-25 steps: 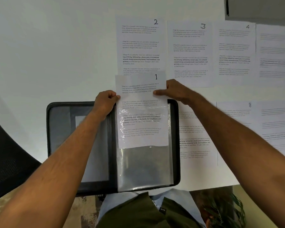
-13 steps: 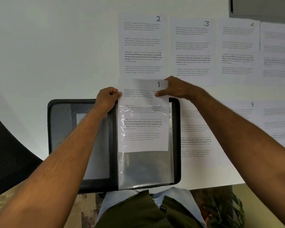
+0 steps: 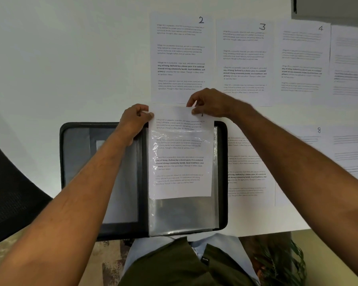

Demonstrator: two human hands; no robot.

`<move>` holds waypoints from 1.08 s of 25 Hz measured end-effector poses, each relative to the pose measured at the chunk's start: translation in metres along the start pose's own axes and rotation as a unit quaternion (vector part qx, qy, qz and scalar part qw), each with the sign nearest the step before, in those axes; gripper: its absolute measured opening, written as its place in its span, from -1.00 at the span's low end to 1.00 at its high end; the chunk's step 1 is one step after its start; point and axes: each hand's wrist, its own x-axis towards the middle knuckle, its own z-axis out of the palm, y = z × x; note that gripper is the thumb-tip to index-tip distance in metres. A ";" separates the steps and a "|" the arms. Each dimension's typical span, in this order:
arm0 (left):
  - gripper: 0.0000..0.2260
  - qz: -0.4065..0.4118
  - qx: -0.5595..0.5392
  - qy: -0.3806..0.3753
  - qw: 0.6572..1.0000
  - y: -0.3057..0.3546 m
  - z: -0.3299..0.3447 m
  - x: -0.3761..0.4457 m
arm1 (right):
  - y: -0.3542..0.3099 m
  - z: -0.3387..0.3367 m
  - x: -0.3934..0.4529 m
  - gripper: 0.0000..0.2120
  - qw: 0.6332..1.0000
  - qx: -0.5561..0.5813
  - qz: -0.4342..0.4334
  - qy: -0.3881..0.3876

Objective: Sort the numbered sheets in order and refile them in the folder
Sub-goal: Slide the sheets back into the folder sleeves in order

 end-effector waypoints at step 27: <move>-0.83 0.122 0.310 -0.085 0.939 -0.012 0.000 -0.010 | -0.020 0.051 -0.023 -0.83 0.985 -0.123 -0.022 -0.120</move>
